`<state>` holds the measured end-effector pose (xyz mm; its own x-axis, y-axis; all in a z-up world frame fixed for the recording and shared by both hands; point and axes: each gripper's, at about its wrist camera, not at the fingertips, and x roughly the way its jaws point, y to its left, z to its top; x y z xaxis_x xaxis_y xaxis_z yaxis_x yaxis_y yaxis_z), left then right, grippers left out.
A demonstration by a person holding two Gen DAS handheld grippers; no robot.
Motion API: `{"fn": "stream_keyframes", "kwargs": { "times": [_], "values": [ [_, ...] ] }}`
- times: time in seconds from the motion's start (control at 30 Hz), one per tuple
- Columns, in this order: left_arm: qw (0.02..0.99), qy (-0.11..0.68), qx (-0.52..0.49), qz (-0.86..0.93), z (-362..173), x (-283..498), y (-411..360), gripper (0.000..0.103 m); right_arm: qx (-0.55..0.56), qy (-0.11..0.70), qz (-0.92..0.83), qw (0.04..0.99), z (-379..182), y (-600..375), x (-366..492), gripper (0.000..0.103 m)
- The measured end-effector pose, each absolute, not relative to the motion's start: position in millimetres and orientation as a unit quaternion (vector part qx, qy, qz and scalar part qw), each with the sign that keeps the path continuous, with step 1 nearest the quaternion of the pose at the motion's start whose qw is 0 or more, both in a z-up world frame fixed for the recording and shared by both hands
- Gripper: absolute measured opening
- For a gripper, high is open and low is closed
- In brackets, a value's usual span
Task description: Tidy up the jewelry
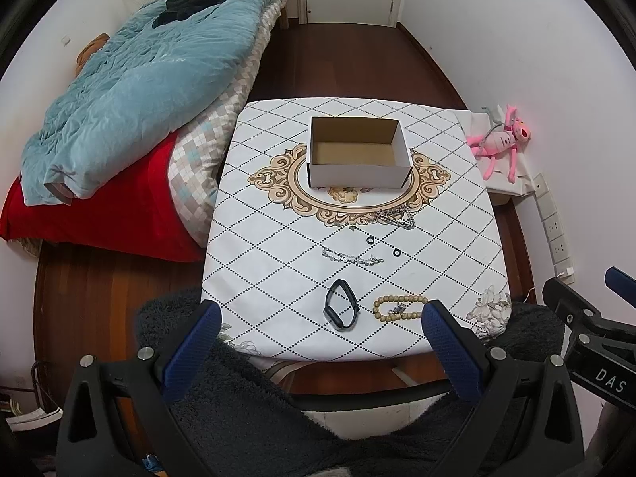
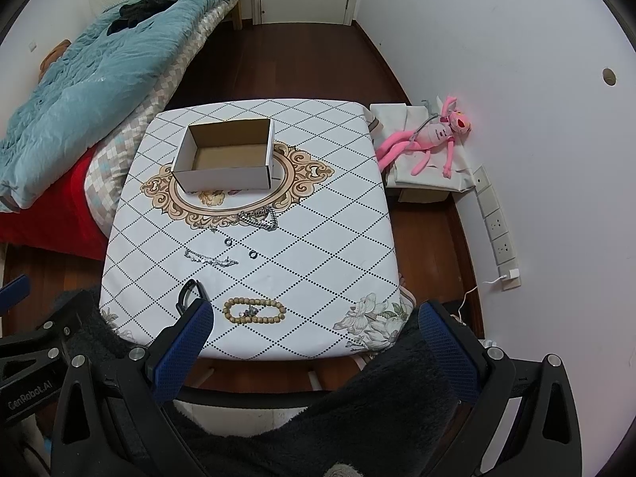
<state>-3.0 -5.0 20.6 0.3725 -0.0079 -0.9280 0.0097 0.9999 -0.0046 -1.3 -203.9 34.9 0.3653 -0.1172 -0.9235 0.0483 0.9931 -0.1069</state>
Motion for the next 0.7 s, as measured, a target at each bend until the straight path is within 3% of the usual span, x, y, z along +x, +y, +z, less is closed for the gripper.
{"fn": "stream_keyframes", "kwargs": {
  "times": [0.7],
  "values": [
    [0.830, 0.557, -0.002, -0.005, 24.0, -3.1, -2.8, 0.103, -0.031, 0.557, -0.050, 0.828, 39.6, -205.8, -1.4, 0.103]
  ]
}}
